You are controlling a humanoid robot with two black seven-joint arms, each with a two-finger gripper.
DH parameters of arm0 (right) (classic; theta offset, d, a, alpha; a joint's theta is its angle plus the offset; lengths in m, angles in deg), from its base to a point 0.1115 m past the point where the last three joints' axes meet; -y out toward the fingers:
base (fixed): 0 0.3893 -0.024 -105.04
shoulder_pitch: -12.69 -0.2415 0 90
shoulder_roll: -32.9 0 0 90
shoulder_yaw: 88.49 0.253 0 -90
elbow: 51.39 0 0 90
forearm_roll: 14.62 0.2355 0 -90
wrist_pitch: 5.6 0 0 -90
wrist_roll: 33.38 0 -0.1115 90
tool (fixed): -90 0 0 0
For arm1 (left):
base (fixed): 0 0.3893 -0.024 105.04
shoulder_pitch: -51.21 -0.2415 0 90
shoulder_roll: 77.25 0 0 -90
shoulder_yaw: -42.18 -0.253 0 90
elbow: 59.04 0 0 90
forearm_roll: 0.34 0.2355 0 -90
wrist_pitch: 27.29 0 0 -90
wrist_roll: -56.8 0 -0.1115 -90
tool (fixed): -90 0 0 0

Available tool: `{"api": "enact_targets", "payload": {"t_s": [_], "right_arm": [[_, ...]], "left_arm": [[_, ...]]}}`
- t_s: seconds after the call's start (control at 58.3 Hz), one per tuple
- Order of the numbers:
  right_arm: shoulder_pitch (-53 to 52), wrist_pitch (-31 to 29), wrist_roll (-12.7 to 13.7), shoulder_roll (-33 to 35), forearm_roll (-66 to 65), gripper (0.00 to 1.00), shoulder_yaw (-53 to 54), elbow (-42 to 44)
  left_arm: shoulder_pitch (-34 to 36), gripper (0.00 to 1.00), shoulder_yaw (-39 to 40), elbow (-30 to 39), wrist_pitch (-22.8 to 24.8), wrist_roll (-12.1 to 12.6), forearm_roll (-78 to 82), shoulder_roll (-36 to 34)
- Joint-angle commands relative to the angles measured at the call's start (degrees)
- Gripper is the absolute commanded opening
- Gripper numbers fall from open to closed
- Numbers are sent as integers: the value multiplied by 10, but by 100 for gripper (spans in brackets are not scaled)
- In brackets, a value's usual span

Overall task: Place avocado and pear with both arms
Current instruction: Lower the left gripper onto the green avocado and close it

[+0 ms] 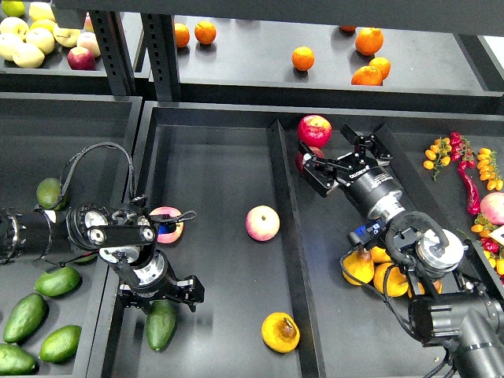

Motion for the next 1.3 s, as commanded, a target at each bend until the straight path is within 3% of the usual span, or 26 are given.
{"api": "enact_targets", "payload": {"t_s": [0.0,0.394,0.926,1.046,1.149,1.286], "right_arm": [[1,-1,0,0,0,99,0,0],[5,-3,1,0,0,99,0,-2],[10,-25,3,0,1,99,-1,-3],[12,-25,3,0,3,99,-1,-4],[13,-27,3,0,3,99,-1,-4],[13,-37,3,0,3,99,-1,-4]], "left_arm": [[-3,99,-2,-2,0,0,1,0],[-18,98,-4,-7,0,0,4,6],[-32,80,-4,-30,0,0,2,40],[-34,68,-4,-42,0,0,1,44],[-38,44,4,-45,0,0,-1,44],[-43,21,11,-45,0,0,-2,43]]}}
